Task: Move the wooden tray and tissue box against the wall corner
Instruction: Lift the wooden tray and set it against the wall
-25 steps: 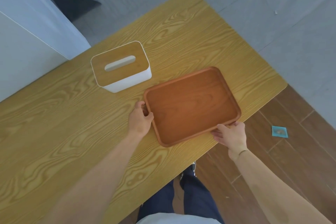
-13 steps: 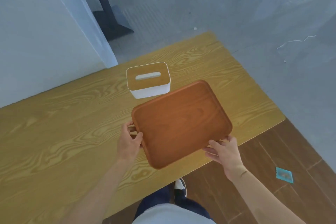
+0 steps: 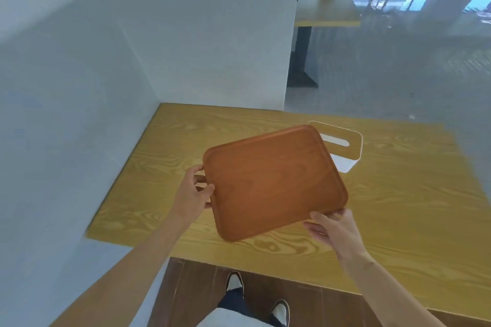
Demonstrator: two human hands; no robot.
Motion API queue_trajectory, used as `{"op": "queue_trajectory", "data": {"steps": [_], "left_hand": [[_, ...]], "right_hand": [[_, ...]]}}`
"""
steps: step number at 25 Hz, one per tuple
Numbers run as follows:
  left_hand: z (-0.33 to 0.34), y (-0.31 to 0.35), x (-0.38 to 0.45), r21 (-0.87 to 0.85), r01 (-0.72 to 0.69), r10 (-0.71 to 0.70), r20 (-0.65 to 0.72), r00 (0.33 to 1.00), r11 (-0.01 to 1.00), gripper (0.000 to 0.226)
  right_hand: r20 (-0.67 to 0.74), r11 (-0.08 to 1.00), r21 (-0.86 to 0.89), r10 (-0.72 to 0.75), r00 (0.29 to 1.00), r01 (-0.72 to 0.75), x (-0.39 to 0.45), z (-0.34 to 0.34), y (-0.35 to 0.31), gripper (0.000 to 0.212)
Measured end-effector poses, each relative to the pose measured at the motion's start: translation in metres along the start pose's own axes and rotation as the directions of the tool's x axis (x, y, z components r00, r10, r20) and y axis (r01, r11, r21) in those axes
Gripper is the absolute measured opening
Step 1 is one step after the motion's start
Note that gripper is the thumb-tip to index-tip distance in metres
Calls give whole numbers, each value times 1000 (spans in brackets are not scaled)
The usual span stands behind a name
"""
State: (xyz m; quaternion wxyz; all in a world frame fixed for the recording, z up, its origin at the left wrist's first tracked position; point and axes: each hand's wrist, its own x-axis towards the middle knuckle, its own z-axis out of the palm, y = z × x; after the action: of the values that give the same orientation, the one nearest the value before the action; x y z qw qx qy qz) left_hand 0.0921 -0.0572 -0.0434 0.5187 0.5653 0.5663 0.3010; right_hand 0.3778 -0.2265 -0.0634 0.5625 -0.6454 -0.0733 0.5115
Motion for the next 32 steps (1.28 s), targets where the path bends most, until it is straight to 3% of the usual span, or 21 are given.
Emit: {"op": "queue_trajectory", "data": {"steps": [6, 13, 23, 32], "left_hand": [[-60, -5, 1, -12, 26, -27, -99, 995, 1000, 49], [-123, -27, 67, 85, 43, -36, -85, 996, 995, 48], [-173, -32, 238, 257, -19, -31, 189, 982, 966, 49], [-123, -22, 326, 429, -158, -7, 358, 934, 890, 52]], "right_hand": [[114, 995, -103, 1, 993, 11, 13, 63, -5, 53], [86, 988, -151, -17, 996, 30, 45, 141, 2, 48], [-225, 997, -73, 12, 974, -29, 84, 253, 28, 40], [-346, 991, -97, 56, 937, -95, 129, 251, 32, 24]]}}
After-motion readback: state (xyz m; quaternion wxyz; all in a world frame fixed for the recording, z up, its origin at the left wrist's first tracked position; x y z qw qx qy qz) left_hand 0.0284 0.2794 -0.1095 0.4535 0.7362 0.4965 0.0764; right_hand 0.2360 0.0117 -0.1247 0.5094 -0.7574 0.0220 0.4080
